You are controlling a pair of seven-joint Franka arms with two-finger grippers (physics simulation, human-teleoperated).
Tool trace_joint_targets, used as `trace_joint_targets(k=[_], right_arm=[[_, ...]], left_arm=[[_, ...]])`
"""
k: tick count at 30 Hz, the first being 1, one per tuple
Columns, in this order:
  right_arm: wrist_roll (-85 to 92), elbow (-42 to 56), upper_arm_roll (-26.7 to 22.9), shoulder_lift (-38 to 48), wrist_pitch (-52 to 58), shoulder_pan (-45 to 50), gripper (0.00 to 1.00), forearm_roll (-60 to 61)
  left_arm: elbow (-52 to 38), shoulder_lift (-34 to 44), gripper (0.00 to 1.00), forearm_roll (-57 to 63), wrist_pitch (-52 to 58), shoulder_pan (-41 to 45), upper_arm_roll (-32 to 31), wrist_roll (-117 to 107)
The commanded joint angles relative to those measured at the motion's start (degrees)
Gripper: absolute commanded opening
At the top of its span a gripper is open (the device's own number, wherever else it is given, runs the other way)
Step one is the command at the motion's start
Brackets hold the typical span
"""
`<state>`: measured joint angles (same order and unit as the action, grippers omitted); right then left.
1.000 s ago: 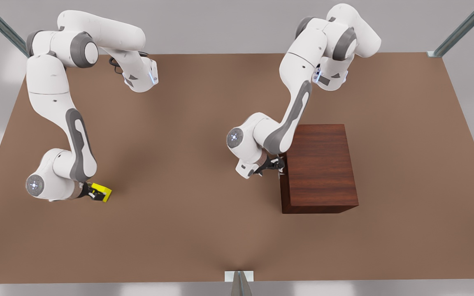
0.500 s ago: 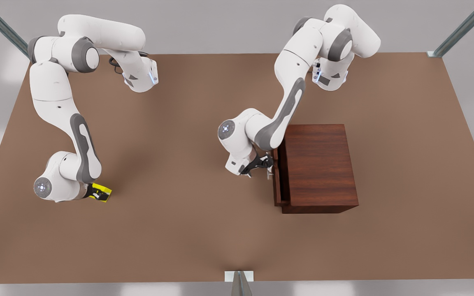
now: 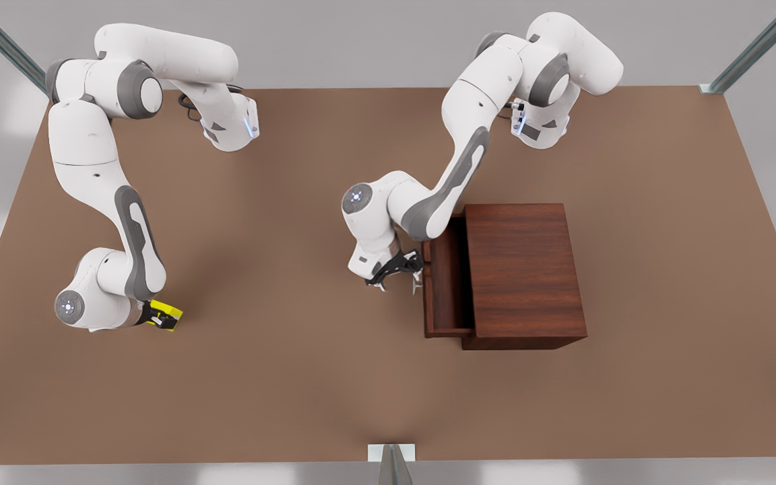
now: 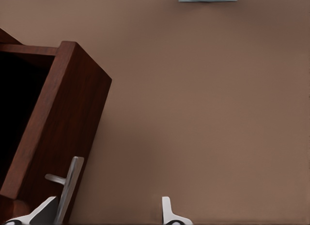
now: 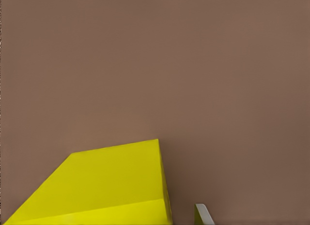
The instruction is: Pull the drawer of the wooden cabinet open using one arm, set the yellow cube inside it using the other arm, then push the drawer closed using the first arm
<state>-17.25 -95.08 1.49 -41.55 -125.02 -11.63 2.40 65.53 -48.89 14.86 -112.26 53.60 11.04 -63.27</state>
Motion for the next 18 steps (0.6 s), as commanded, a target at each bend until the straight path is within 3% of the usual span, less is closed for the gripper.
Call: trace_joint_targets(k=[1, 6, 10, 11, 13, 15, 17, 18], right_arm=[[0.19, 0.07, 0.0, 0.06, 0.13, 0.03, 1.0, 0.06], [0.19, 0.07, 0.0, 0.06, 0.13, 0.12, 1.0, 0.06], [0.11, 0.07, 0.0, 0.06, 0.13, 0.12, 1.0, 0.06], [0.11, 0.07, 0.0, 0.06, 0.13, 0.12, 1.0, 0.06], [-0.07, 0.07, 0.0, 0.06, 0.13, 0.2, 0.96, 0.15], [0.19, 0.07, 0.0, 0.15, 0.13, 0.12, 0.85, 0.15], [0.11, 0.16, 0.0, 0.24, 0.22, 0.12, 0.78, 0.15], [0.11, 0.33, 0.0, 0.41, 0.31, 0.12, 0.75, 0.15]], left_arm=[[-0.05, 0.02, 1.0, -0.54, -1.91, 0.01, -0.23, -8.18], [-0.05, 0.72, 1.0, -0.54, 0.55, 0.01, -0.14, -7.39], [-2.86, 11.87, 1.0, -3.34, 22.86, -0.34, -0.32, 9.46], [-2.51, 14.96, 1.0, -4.31, 26.12, -1.74, 0.74, 15.45], [-1.29, 20.23, 1.0, -8.0, 31.93, -13.33, 0.74, 35.64], [5.04, 25.77, 1.0, -20.39, 30.79, -31.44, 0.74, 64.66], [31.94, 40.62, 1.0, -21.9, 6.18, -34.88, 0.74, 69.69], [27.03, 37.29, 1.0, -21.1, 6.35, -34.71, 0.74, 68.11]])
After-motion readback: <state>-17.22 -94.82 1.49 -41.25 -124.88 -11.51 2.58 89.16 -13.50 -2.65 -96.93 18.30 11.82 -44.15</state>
